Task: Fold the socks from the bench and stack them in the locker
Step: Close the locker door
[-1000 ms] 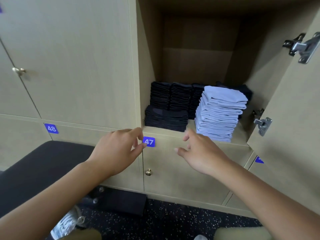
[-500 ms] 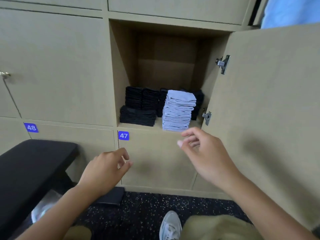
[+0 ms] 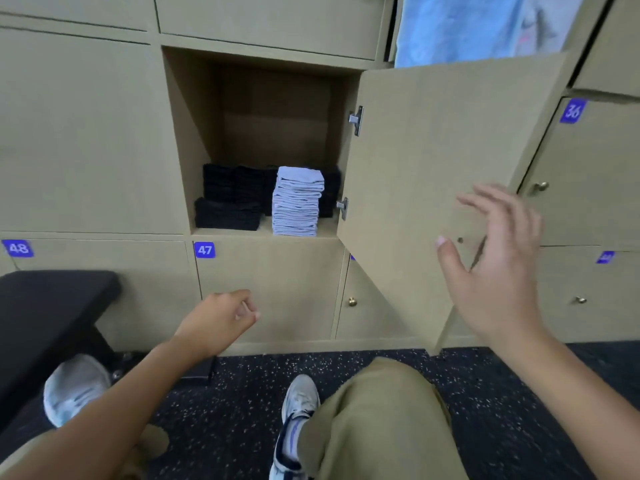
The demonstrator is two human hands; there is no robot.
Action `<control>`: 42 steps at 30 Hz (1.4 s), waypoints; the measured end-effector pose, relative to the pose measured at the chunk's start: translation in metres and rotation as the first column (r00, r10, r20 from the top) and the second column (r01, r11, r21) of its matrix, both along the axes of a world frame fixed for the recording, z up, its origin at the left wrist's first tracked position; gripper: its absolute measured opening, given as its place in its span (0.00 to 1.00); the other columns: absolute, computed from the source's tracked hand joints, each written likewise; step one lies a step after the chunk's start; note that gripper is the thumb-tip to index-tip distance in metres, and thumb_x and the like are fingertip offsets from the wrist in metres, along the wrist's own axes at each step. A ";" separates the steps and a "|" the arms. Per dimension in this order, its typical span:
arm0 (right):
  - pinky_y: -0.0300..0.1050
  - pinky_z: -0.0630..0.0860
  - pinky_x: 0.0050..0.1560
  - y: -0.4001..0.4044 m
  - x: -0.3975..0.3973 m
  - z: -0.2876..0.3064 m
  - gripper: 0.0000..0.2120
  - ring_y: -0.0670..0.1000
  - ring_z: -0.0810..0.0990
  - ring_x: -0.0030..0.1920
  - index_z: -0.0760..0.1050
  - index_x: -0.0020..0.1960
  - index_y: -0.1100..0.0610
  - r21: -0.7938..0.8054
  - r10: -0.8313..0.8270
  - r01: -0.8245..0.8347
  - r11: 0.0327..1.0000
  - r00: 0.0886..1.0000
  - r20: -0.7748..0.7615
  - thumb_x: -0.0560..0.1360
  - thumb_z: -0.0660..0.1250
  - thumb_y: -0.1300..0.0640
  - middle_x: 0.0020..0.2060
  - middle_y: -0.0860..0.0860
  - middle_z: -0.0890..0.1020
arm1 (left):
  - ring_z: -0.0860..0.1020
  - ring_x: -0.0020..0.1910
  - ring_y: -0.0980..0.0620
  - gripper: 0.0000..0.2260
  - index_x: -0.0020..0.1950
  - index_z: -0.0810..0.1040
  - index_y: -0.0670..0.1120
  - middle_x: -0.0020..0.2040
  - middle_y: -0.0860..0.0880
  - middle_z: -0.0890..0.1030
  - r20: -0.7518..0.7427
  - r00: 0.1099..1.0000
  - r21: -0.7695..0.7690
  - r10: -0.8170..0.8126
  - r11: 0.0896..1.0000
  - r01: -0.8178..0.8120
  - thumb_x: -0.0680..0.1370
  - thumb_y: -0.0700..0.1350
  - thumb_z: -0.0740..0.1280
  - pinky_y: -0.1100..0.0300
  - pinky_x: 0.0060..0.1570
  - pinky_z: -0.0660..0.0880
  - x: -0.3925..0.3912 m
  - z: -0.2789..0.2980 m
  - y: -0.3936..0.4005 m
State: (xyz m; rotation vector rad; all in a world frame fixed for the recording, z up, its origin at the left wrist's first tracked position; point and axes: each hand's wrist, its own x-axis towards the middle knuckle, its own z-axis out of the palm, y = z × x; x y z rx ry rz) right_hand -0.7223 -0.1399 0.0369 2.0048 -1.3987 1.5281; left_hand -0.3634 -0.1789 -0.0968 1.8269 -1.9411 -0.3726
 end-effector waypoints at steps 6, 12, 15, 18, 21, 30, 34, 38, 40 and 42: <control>0.56 0.65 0.74 -0.013 -0.012 -0.010 0.33 0.53 0.67 0.73 0.58 0.75 0.54 0.220 0.012 -0.125 0.967 0.891 0.454 0.77 0.71 0.52 0.73 0.49 0.67 | 0.80 0.44 0.57 0.04 0.48 0.78 0.55 0.43 0.57 0.83 0.086 0.994 0.103 -0.070 0.993 0.061 0.80 0.53 0.68 0.56 0.51 0.79 -0.002 -0.010 0.002; 0.51 0.67 0.43 -0.024 -0.011 -0.020 0.18 0.56 0.71 0.47 0.62 0.51 0.59 0.299 0.010 -0.102 0.949 0.956 0.293 0.81 0.64 0.45 0.45 0.55 0.73 | 0.79 0.46 0.56 0.03 0.51 0.78 0.52 0.47 0.54 0.80 0.173 0.984 0.180 -0.042 0.984 0.010 0.81 0.51 0.68 0.56 0.52 0.78 0.013 -0.009 0.014; 0.46 0.63 0.35 -0.020 -0.007 -0.025 0.18 0.54 0.69 0.40 0.60 0.48 0.53 0.265 0.030 -0.072 0.962 0.987 0.161 0.81 0.63 0.42 0.38 0.49 0.69 | 0.80 0.45 0.58 0.03 0.51 0.78 0.54 0.46 0.56 0.81 0.213 0.977 0.197 -0.010 0.980 -0.033 0.82 0.52 0.67 0.59 0.48 0.77 0.023 -0.001 0.026; 0.47 0.63 0.38 -0.017 0.007 -0.027 0.18 0.54 0.69 0.41 0.61 0.48 0.56 0.213 0.056 -0.070 0.975 0.996 0.073 0.81 0.62 0.43 0.38 0.48 0.67 | 0.80 0.44 0.57 0.03 0.48 0.77 0.55 0.44 0.56 0.83 0.215 0.974 0.197 0.071 0.974 -0.115 0.81 0.52 0.68 0.60 0.44 0.73 0.035 0.011 0.044; 0.51 0.70 0.44 -0.014 0.027 -0.029 0.19 0.55 0.71 0.46 0.67 0.53 0.62 0.170 0.069 -0.077 0.982 0.996 0.054 0.82 0.62 0.44 0.43 0.53 0.72 | 0.81 0.43 0.56 0.04 0.47 0.78 0.55 0.43 0.55 0.83 0.210 0.964 0.180 0.163 0.963 -0.202 0.80 0.52 0.68 0.58 0.47 0.76 0.048 0.029 0.064; 0.42 0.63 0.71 -0.002 0.105 -0.034 0.31 0.53 0.68 0.73 0.62 0.79 0.61 0.226 0.281 -0.271 0.936 0.960 -0.013 0.81 0.63 0.46 0.73 0.55 0.70 | 0.80 0.42 0.53 0.06 0.44 0.76 0.55 0.42 0.56 0.82 0.183 0.952 0.076 0.245 0.962 -0.263 0.80 0.54 0.68 0.55 0.47 0.77 0.060 0.062 0.103; 0.38 0.49 0.77 -0.012 0.145 -0.027 0.33 0.48 0.56 0.80 0.53 0.82 0.56 0.324 0.397 -0.332 0.886 0.904 -0.157 0.83 0.61 0.48 0.81 0.49 0.58 | 0.76 0.39 0.56 0.10 0.41 0.71 0.57 0.40 0.56 0.78 0.265 0.930 0.103 0.257 0.951 -0.292 0.81 0.53 0.65 0.55 0.44 0.72 0.077 0.056 0.107; 0.37 0.44 0.75 -0.040 0.201 -0.019 0.33 0.48 0.49 0.81 0.46 0.83 0.55 0.392 0.485 -0.350 0.851 0.810 -0.329 0.85 0.58 0.50 0.83 0.47 0.47 | 0.79 0.43 0.53 0.05 0.45 0.74 0.57 0.43 0.55 0.80 0.218 0.932 0.066 0.289 0.949 -0.309 0.81 0.54 0.65 0.55 0.45 0.76 0.096 0.059 0.111; 0.37 0.46 0.76 -0.061 0.230 -0.015 0.32 0.50 0.49 0.82 0.45 0.83 0.58 0.405 0.501 -0.343 0.848 0.768 -0.400 0.85 0.57 0.53 0.83 0.50 0.45 | 0.79 0.45 0.52 0.05 0.50 0.76 0.56 0.47 0.55 0.81 0.237 0.921 0.055 0.309 0.942 -0.330 0.81 0.55 0.64 0.55 0.47 0.76 0.102 0.060 0.111; 0.42 0.50 0.78 -0.085 0.258 -0.013 0.32 0.52 0.50 0.82 0.45 0.83 0.61 0.404 0.507 -0.338 0.850 0.732 -0.455 0.85 0.57 0.55 0.83 0.53 0.45 | 0.79 0.45 0.51 0.07 0.53 0.76 0.55 0.49 0.55 0.82 0.252 0.912 0.046 0.323 0.937 -0.345 0.82 0.57 0.63 0.55 0.47 0.75 0.108 0.059 0.111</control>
